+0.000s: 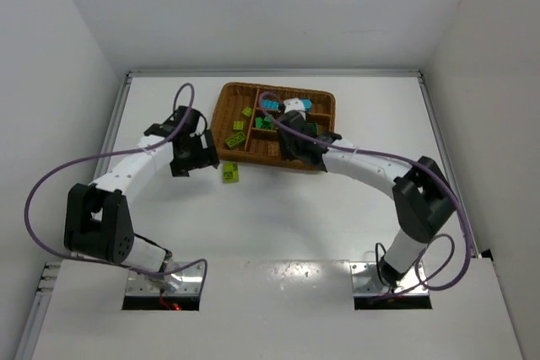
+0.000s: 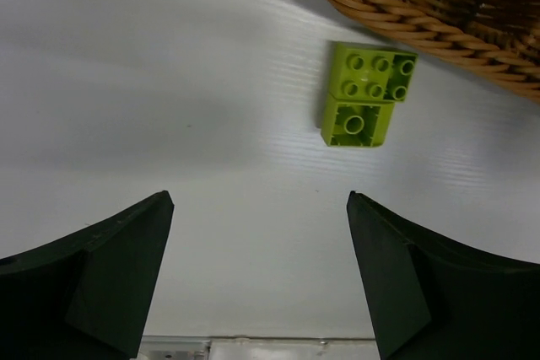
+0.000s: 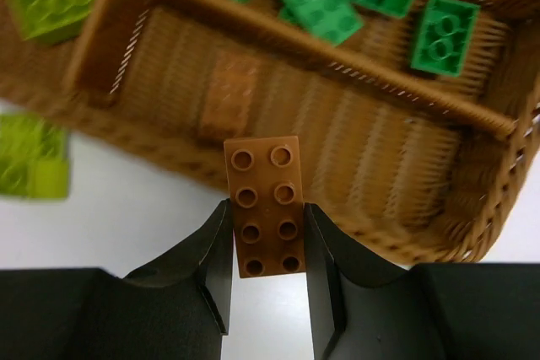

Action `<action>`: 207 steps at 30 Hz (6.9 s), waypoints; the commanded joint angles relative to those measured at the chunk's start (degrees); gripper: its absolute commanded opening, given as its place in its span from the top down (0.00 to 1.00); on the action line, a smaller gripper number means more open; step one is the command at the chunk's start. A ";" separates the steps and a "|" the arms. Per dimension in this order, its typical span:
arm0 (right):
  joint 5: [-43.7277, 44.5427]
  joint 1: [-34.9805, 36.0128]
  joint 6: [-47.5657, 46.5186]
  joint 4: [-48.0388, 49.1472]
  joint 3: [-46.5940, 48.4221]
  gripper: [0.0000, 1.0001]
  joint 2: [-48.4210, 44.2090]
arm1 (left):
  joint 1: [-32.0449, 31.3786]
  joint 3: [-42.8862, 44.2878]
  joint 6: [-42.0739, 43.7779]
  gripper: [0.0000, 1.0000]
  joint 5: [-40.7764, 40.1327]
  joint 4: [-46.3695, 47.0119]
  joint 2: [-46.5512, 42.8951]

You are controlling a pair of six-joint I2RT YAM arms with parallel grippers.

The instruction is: Sort the legos into containers by color

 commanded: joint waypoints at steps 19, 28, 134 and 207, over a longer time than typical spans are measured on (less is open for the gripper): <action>-3.04 -7.34 3.61 -1.59 10.22 0.31 7.87 | -14.25 -1.05 -5.71 0.11 -7.96 7.60 9.23; -0.75 -10.32 4.23 -3.25 -0.86 0.31 -8.20 | -15.83 3.07 -5.71 0.13 -9.90 10.51 17.84; -0.40 -10.33 6.34 -13.71 -9.57 0.31 -25.27 | -15.05 5.81 -18.01 0.19 -20.28 13.14 23.30; 2.85 -10.33 10.28 -20.13 -10.63 0.13 -31.61 | -7.66 32.36 -1.49 0.08 -8.15 5.84 15.50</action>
